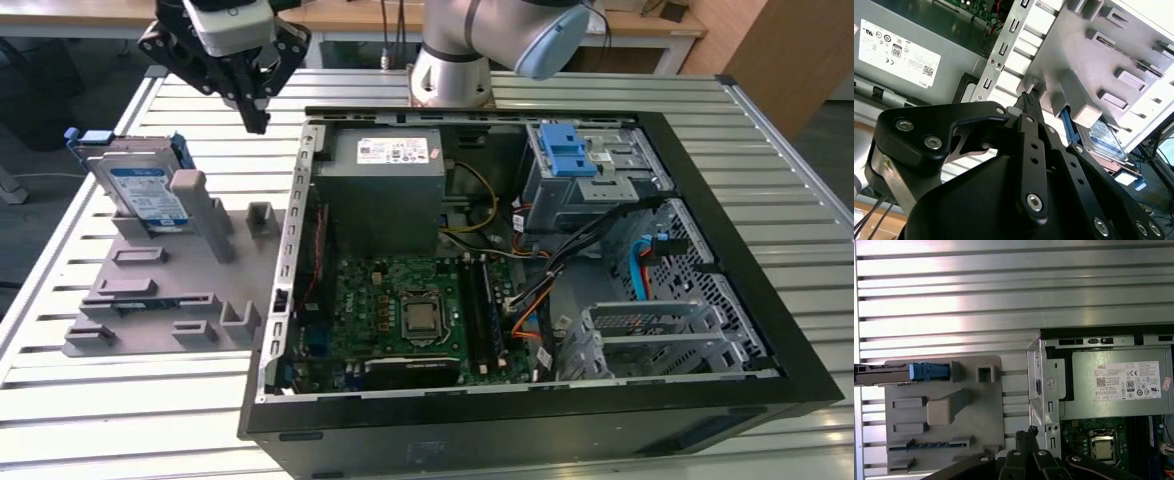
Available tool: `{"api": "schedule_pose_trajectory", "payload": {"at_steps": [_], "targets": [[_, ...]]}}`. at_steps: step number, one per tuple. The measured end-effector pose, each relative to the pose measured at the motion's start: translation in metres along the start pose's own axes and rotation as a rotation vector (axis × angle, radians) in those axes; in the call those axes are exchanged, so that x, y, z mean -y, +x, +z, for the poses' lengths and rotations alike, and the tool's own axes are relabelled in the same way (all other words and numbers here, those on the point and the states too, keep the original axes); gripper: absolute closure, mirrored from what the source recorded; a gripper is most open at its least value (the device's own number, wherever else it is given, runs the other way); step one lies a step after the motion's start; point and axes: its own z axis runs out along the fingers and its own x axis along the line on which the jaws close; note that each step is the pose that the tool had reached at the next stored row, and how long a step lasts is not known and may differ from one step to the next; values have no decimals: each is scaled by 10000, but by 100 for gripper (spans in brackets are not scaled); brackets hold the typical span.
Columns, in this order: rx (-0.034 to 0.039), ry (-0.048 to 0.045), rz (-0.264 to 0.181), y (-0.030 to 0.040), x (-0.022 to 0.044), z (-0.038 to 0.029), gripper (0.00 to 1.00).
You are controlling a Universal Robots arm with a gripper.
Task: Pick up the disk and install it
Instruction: 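Reach for the disk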
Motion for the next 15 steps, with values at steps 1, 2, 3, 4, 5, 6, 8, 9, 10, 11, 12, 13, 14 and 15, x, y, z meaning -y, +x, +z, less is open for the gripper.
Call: {"api": "schedule_pose_trajectory", "payload": {"at_steps": [1, 2, 3, 4, 5, 6, 8, 9, 10, 11, 12, 13, 14, 15], "targets": [[-1, 1, 0, 6, 0, 0, 89], [-1, 0, 0, 11, 1, 0, 89], [0, 0, 0, 17, 1, 1, 89], [0, 0, 0, 22, 2, 1, 89], [-1, 0, 0, 28, 2, 1, 89], [0, 0, 0, 33, 2, 2, 89], [-1, 0, 0, 45, 3, 2, 89], [-1, 0, 1, 50, 4, 2, 89], [0, -1, 1, 56, 4, 3, 89], [-1, 1, 0, 62, 5, 2, 89], [-1, 0, 0, 66, 5, 3, 89], [-1, 1, 1, 72, 6, 3, 89], [0, 0, 0, 78, 6, 3, 89], [-1, 1, 0, 84, 7, 3, 89]]}}
